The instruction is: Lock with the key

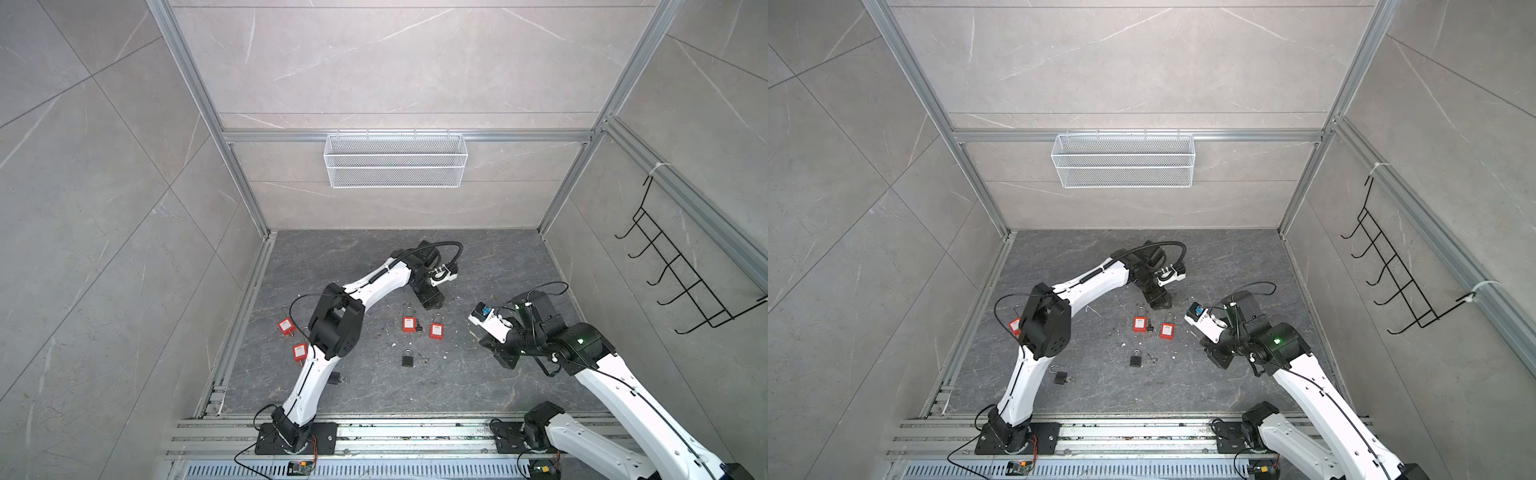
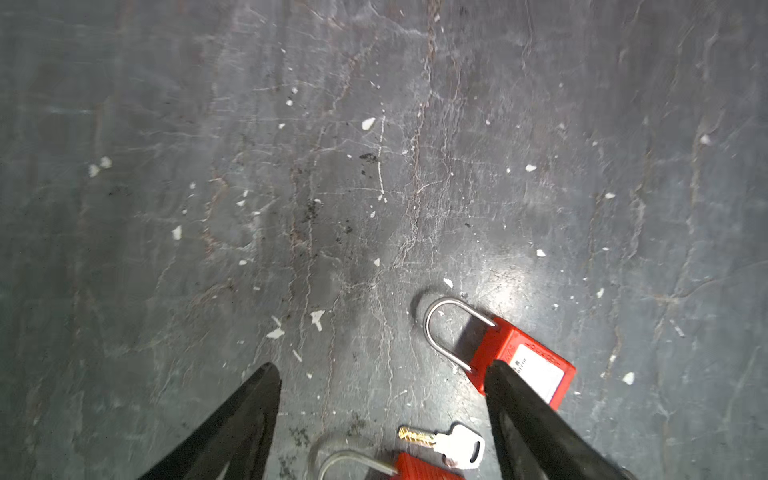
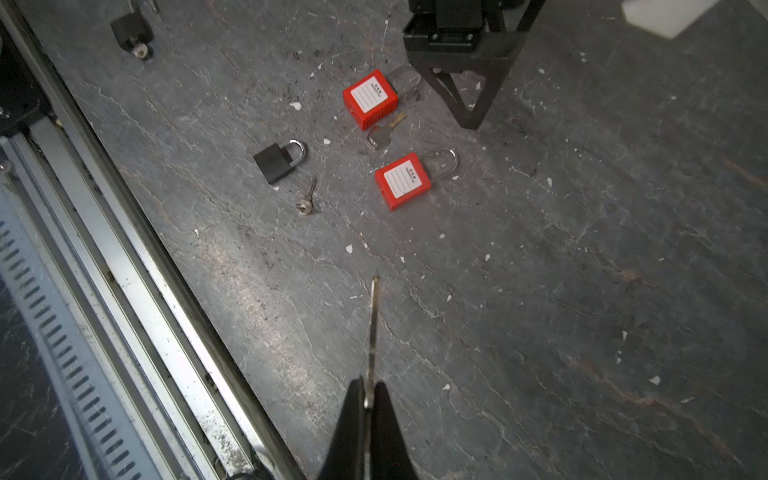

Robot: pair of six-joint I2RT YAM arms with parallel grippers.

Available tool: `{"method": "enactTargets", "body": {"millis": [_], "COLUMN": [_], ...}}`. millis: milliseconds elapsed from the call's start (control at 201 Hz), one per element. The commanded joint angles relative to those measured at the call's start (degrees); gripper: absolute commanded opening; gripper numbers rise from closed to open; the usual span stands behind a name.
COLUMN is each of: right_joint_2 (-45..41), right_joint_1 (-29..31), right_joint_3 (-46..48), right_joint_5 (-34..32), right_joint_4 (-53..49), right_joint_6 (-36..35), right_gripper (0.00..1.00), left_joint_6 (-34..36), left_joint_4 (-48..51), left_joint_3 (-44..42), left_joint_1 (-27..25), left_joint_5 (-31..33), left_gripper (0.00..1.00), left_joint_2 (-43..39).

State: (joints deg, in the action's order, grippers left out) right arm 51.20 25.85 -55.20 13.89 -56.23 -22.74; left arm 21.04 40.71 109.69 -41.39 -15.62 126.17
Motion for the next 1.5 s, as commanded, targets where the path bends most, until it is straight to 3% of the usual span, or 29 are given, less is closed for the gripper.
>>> {"method": "enactTargets", "body": {"millis": [0,234,363,443,657,767,886,1016,1230,1499], "right_joint_2": [2.58,13.68,16.87,17.86,25.31,30.54,33.52,35.64,39.25,41.43], "right_joint_1": [-0.17,-0.09,0.05,0.97,1.25,1.23,1.22,1.25,1.25,1.23], "right_joint_3": [-4.98,-4.57,2.12,5.03,8.09,8.09,8.84,10.28,11.07,11.25], "right_joint_5": [-0.29,0.69,4.01,1.44,2.44,4.45,3.15,2.08,2.5,0.79], "right_joint_4": [1.97,8.19,19.15,23.96,31.99,35.12,37.4,39.87,41.77,42.21], "right_joint_6": [7.47,32.94,43.46,47.95,50.08,51.24,52.8,53.77,52.76,50.67], "right_gripper": [0.0,0.0,0.0,0.0,0.01,0.02,0.02,0.02,0.04,0.11], "left_joint_6": [-8.64,-11.96,-17.65,-19.97,-26.94,-31.92,-35.75,-43.1,-49.53,-54.99], "left_joint_4": [-11.73,-20.07,-18.46,-15.76,-12.12,-10.25,-8.74,-5.58,-4.68,-1.44], "left_joint_3": [-6.88,-30.29,-39.09,-43.19,-51.97,-54.57,-57.18,-59.95,-64.34,-65.9], "left_joint_1": [3.26,4.49,5.23,5.68,5.82,5.93,5.98,6.42,8.21,8.7], "left_joint_5": [-3.32,4.48,10.16,13.12,15.95,16.82,17.17,21.41,20.63,19.68], "left_gripper": [0.79,0.79,0.73,0.71,0.73,0.8,0.8,0.96,1.0,1.0], "left_joint_2": [-12.61,-32.67,-42.41,-47.83,-58.21,-61.24,-63.77,-67.2,-71.72,-70.63]}}
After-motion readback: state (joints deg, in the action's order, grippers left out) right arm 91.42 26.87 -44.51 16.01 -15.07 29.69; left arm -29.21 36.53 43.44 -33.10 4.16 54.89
